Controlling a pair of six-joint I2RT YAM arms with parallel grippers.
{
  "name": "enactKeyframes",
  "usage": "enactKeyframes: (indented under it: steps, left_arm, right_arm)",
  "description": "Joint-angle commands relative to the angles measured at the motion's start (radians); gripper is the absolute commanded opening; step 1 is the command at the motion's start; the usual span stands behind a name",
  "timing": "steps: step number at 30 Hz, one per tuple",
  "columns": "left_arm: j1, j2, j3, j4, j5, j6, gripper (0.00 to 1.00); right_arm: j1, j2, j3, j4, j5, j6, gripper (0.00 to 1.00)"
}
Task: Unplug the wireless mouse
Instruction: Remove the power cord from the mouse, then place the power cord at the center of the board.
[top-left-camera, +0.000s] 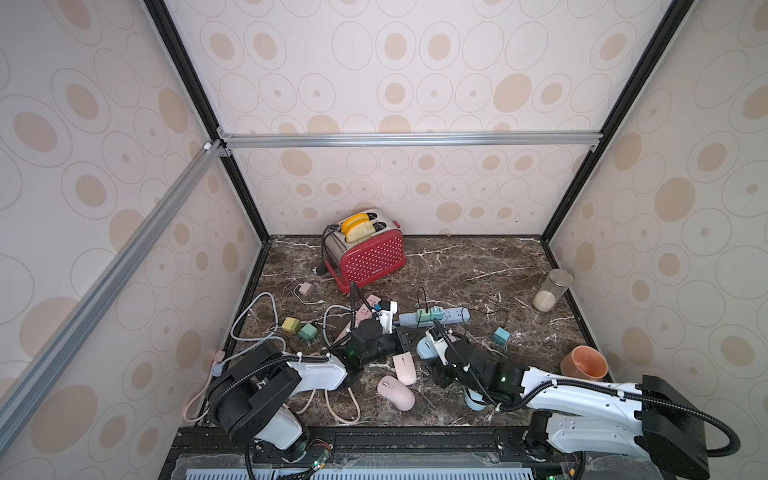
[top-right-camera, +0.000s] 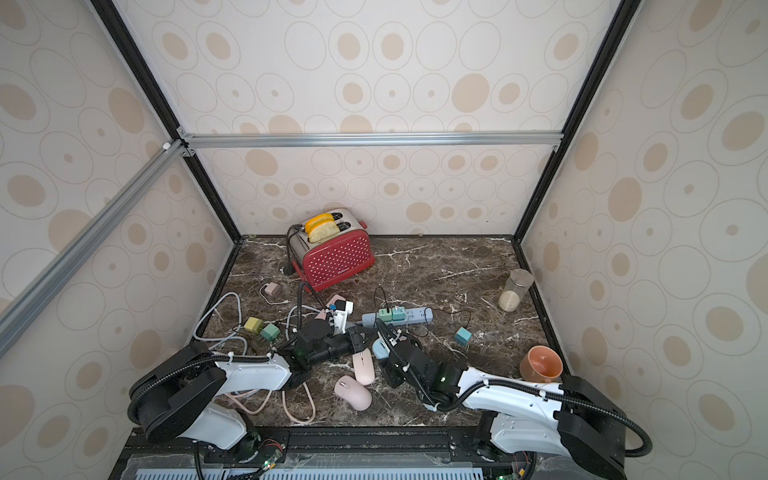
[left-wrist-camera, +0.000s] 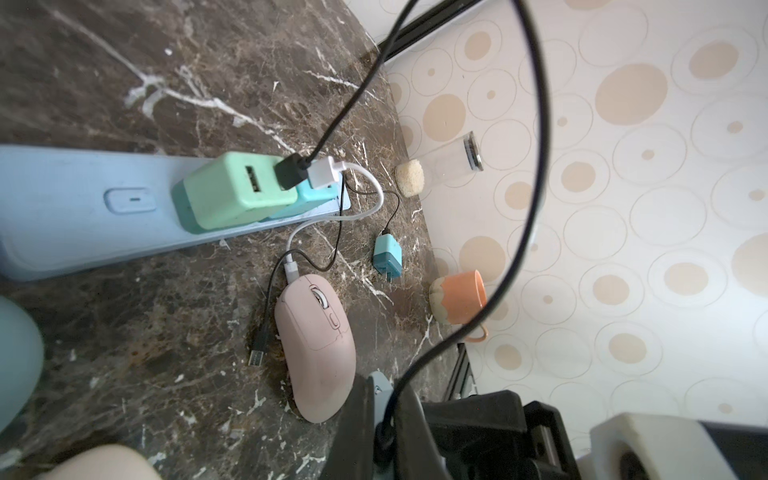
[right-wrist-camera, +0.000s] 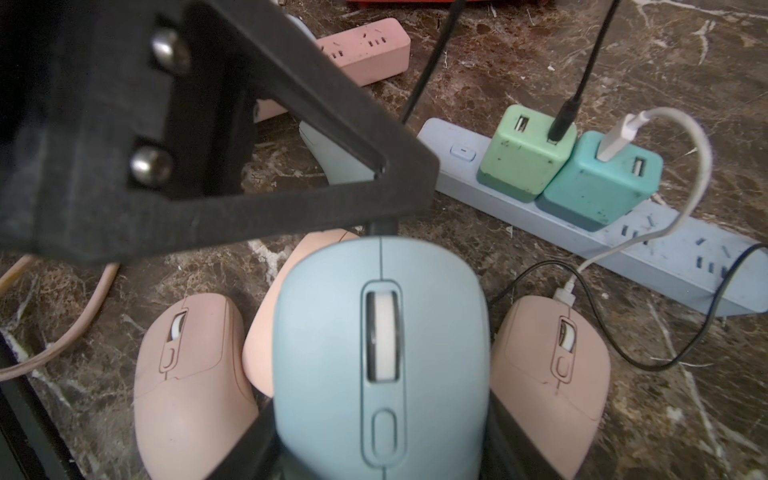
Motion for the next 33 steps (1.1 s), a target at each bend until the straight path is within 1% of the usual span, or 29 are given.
enactKeyframes:
  steps: [1,5,8,11,15,19,22,24,28,30,31,33]
  left_arm:
    - [-0.019,-0.033,0.015,0.040,-0.008,-0.034,0.00]
    - [-0.019,-0.060,0.012,0.025,-0.041,-0.040,0.00]
    - [-0.019,-0.115,0.017,-0.061,-0.092,0.007,0.00]
    - [-0.017,-0.153,0.021,-0.104,-0.130,0.047,0.00]
    - [-0.012,-0.148,0.027,-0.103,-0.152,0.073,0.00]
    - [-0.011,-0.123,0.031,-0.087,-0.161,0.089,0.00]
    - [-0.004,-0.114,0.033,-0.078,-0.153,0.088,0.00]
    - [0.004,-0.125,0.032,-0.096,-0.140,0.085,0.00]
    - [0.015,-0.165,0.050,-0.258,-0.150,0.127,0.00]
    - [0.021,-0.162,0.055,-0.292,-0.140,0.136,0.00]
    - [0.022,-0.160,0.058,-0.307,-0.137,0.142,0.04]
    - [0.026,-0.165,0.065,-0.360,-0.144,0.156,0.11]
  right_arm:
    - [0.002,0.015,0.039,0.019,0.005,0.001,0.39]
    - [0.001,0.049,0.066,-0.037,-0.027,0.015,0.36]
    - [-0.002,0.065,0.078,-0.101,-0.063,0.035,0.34]
    - [-0.009,0.065,0.073,-0.162,-0.098,0.063,0.33]
    - [-0.026,0.061,0.066,-0.216,-0.167,0.100,0.33]
    - [-0.035,0.081,0.101,-0.311,-0.191,0.114,0.32]
    - [-0.038,0.097,0.106,-0.341,-0.203,0.121,0.32]
    - [-0.041,0.116,0.108,-0.359,-0.203,0.134,0.36]
    - [-0.046,0.172,0.108,-0.342,-0.225,0.143,0.50]
    - [-0.047,0.195,0.115,-0.328,-0.229,0.136,0.58]
    - [-0.048,0.209,0.121,-0.323,-0.232,0.134,0.62]
    - [-0.056,0.232,0.131,-0.318,-0.243,0.132,0.66]
